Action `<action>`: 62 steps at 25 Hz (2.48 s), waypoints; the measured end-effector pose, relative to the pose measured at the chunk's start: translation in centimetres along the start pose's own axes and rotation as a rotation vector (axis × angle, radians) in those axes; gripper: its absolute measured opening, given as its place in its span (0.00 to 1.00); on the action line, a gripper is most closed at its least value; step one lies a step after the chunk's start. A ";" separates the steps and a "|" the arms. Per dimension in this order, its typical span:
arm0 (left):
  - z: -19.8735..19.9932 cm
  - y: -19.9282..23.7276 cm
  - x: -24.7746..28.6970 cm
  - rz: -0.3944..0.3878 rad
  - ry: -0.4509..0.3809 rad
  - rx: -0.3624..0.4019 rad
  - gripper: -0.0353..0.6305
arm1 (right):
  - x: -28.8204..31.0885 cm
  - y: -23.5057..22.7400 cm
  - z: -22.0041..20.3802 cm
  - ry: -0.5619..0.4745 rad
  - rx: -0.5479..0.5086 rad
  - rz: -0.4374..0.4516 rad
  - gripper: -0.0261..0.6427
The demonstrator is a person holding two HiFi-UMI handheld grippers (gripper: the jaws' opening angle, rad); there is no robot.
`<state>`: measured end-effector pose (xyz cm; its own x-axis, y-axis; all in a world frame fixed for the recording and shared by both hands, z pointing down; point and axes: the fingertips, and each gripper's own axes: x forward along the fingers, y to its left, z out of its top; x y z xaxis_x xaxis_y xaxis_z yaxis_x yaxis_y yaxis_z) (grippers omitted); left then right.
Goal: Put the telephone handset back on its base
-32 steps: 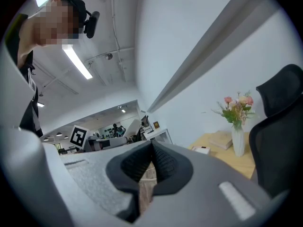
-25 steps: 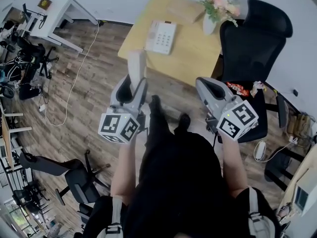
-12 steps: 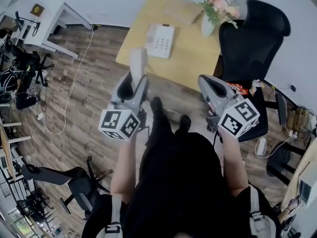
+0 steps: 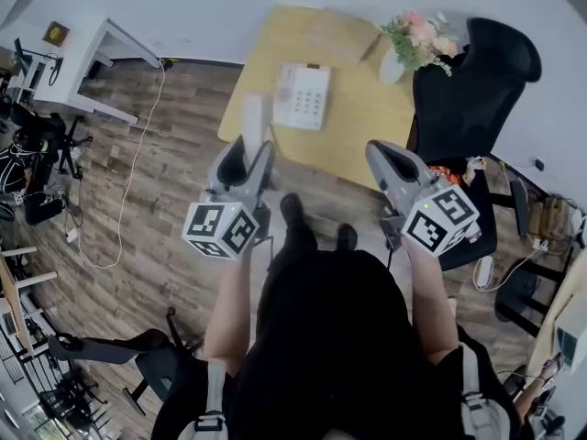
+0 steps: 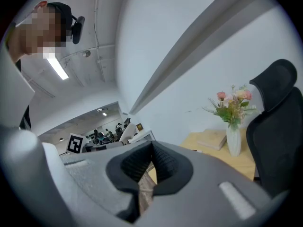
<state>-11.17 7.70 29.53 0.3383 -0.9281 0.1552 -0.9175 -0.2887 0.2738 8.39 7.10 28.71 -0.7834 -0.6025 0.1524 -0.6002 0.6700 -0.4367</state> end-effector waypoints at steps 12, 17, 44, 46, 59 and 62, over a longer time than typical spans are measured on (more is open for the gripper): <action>1.3 7.0 6.1 -0.097 0.035 -0.060 0.38 | 7.7 -1.4 1.5 0.006 -0.005 -0.107 0.04; 2.0 9.8 8.2 -0.141 0.074 -0.057 0.38 | 10.7 -1.2 2.2 0.002 -0.001 -0.156 0.04; -3.0 16.6 11.3 -0.201 0.212 -0.101 0.38 | 16.9 -1.1 -2.7 0.075 0.071 -0.239 0.04; -3.5 16.6 11.7 -0.191 0.225 -0.090 0.38 | 17.0 -1.5 -2.8 0.083 0.072 -0.229 0.04; -6.7 16.2 16.5 -0.120 0.296 -0.085 0.38 | 18.2 -6.6 -2.7 0.134 0.106 -0.182 0.04; -7.5 16.0 17.7 -0.105 0.312 -0.080 0.38 | 18.5 -7.5 -2.8 0.147 0.113 -0.169 0.04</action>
<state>-18.35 -11.57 43.77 0.4892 -0.7740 0.4019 -0.8590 -0.3480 0.3754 -2.02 -7.85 37.23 -0.6933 -0.6270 0.3554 -0.7095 0.5073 -0.4891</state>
